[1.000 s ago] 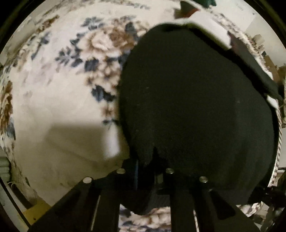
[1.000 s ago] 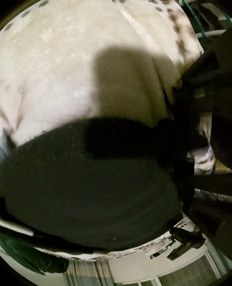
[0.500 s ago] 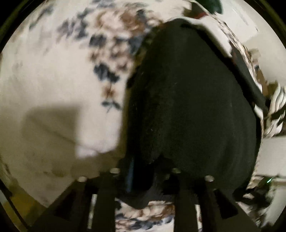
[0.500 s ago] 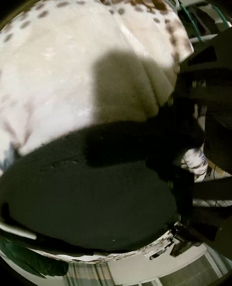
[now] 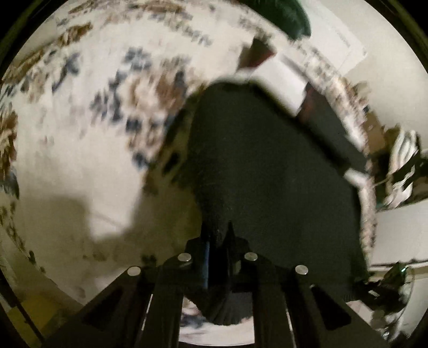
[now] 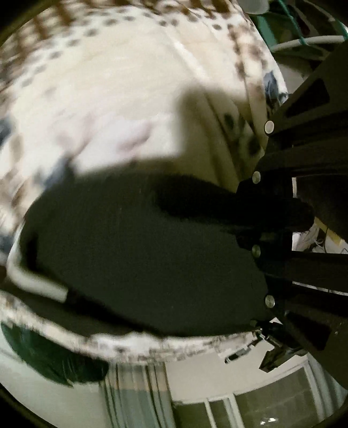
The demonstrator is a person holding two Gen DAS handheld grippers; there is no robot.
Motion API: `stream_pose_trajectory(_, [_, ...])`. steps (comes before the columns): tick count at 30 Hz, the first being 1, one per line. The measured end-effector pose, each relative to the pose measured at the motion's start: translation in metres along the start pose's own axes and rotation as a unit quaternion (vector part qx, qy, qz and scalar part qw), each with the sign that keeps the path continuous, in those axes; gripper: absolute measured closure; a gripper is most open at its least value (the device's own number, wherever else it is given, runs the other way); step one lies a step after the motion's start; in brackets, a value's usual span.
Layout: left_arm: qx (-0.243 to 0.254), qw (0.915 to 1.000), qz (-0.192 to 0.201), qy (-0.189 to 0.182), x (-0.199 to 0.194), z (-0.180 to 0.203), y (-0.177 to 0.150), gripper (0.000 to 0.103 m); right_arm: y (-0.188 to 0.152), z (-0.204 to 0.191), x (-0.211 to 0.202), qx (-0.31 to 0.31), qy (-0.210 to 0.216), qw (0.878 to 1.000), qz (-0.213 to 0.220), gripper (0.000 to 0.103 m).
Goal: Fold small clothes
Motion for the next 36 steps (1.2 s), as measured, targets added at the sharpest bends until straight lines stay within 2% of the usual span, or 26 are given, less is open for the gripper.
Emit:
stream_pose_trajectory(3, [-0.006, 0.999, 0.031, -0.033, -0.025, 0.027, 0.037, 0.097, 0.017, -0.04, -0.037, -0.028, 0.027, 0.999, 0.026, 0.09])
stream_pose_trajectory(6, [-0.008, 0.9957, 0.064, -0.066, -0.036, 0.062, 0.093, 0.097, 0.051, -0.087, -0.062, -0.049, 0.052, 0.996, 0.054, 0.09])
stream_pose_trajectory(10, [-0.009, 0.9908, 0.101, -0.09, -0.039, 0.096, 0.162, 0.097, 0.129, -0.135, -0.089, -0.068, 0.082, 0.99, 0.092, 0.09])
stream_pose_trajectory(16, [-0.022, 0.9883, 0.123, -0.087, 0.019, 0.139, 0.27, 0.097, 0.266, -0.197, -0.08, -0.088, 0.073, 0.985, 0.131, 0.09])
stream_pose_trajectory(19, [-0.031, 0.9891, 0.122, -0.077, 0.058, 0.148, 0.314, 0.097, 0.343, -0.226, -0.06, -0.1, 0.06, 0.983, 0.139, 0.09])
stream_pose_trajectory(22, [-0.036, 0.9914, 0.113, -0.057, 0.101, 0.15, 0.353, 0.096, 0.404, -0.248, -0.027, -0.096, 0.048, 0.984, 0.139, 0.091])
stream_pose_trajectory(25, [-0.037, 0.9942, 0.096, -0.031, 0.141, 0.148, 0.377, 0.096, 0.446, -0.263, 0.006, -0.095, 0.028, 0.986, 0.134, 0.091])
stream_pose_trajectory(29, [-0.061, 0.997, 0.046, -0.011, 0.205, 0.131, 0.405, 0.095, 0.486, -0.268, 0.054, -0.093, 0.002, 0.988, 0.123, 0.091])
stream_pose_trajectory(32, [-0.089, 0.9959, 0.011, -0.009, 0.233, 0.116, 0.407, 0.091, 0.507, -0.258, 0.086, -0.058, 0.002, 0.993, 0.104, 0.089])
stream_pose_trajectory(34, [-0.1, 0.9949, -0.004, -0.014, 0.237, 0.11, 0.403, 0.087, 0.511, -0.25, 0.095, -0.046, 0.003, 0.994, 0.103, 0.06])
stream_pose_trajectory(35, [-0.103, 0.9945, -0.002, -0.02, 0.235, 0.108, 0.4, 0.08, 0.511, -0.244, 0.095, -0.04, 0.0, 0.993, 0.115, 0.028])
stream_pose_trajectory(36, [-0.102, 0.9943, 0.002, -0.03, 0.231, 0.107, 0.398, 0.077, 0.51, -0.24, 0.092, -0.034, 0.001, 0.992, 0.125, 0.007])
Point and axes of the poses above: each gripper's, at about its wrist camera, not at the fingertips, and x roughly the way its jaws point, z to its right, y to its top, the point moved 2 cm from there along x, roughly the way its jaws point, and after that the axes turned 3 degrees about z, right-handed, at the moved point
